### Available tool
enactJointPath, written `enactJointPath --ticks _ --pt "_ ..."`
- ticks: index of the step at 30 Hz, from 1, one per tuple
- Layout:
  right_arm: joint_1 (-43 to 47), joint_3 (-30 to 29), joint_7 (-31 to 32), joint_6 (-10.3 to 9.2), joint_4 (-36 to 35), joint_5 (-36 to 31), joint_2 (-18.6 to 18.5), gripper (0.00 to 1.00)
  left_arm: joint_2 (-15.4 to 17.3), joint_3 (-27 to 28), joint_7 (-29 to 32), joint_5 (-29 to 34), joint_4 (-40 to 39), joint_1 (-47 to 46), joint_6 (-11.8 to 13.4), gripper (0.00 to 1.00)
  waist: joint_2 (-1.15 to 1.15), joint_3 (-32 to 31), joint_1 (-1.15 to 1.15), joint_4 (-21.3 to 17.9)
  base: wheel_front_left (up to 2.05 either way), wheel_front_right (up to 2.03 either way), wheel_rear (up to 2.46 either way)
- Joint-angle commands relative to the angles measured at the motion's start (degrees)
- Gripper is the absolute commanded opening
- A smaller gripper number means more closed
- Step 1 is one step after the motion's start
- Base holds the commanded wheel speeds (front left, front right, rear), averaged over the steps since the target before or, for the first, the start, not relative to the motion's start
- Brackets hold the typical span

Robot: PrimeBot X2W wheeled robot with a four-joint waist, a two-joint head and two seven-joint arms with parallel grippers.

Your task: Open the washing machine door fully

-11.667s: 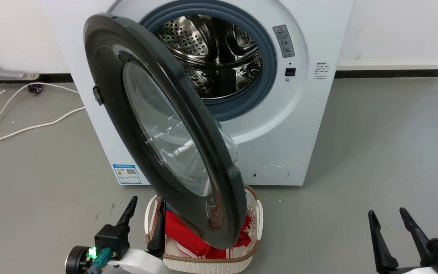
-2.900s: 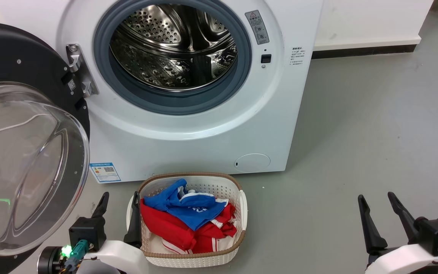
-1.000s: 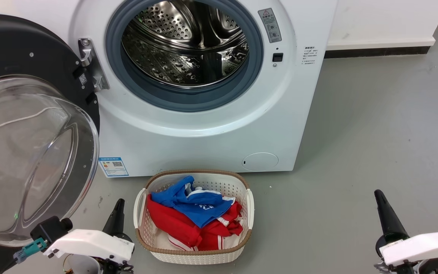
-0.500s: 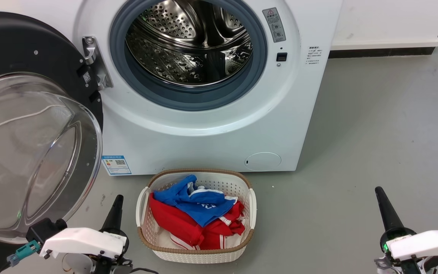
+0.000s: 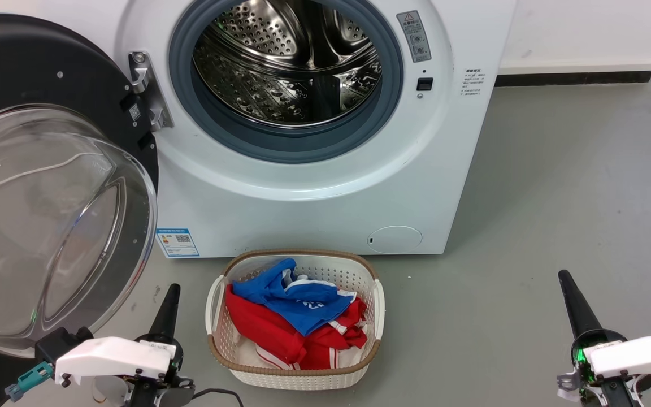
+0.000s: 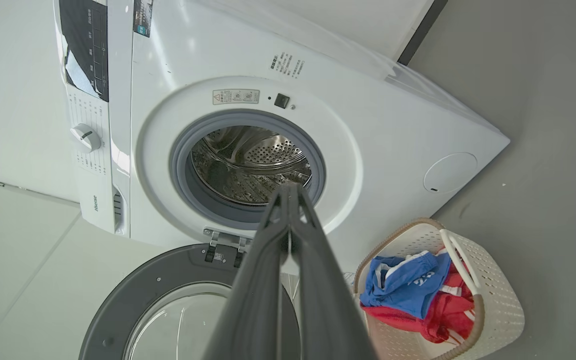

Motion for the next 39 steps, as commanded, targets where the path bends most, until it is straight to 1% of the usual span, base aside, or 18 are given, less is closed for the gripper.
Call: enactJointPath --ticks 1,26,39 --pt "-1.5 -0.2 0.1 0.02 -0.1 1.5 0.1 0.00 -0.2 0.7 0.3 -1.0 -0.1 -1.4 -0.6 0.00 0.00 0.0 0.00 0.1 0.00 0.00 0.00" --pt "-3.3 -1.0 1.7 0.02 1.7 13.6 0.6 0.00 -2.9 5.1 2.9 -10.4 1.0 -2.0 -4.3 0.00 0.00 0.2 0.00 1.2 0.00 0.00 0.00" --pt "-4.0 -1.3 2.3 0.02 2.5 19.1 0.7 0.00 -4.2 7.1 4.1 -14.6 1.6 -2.2 -5.8 0.00 0.00 0.4 0.00 1.8 0.00 0.00 0.00"
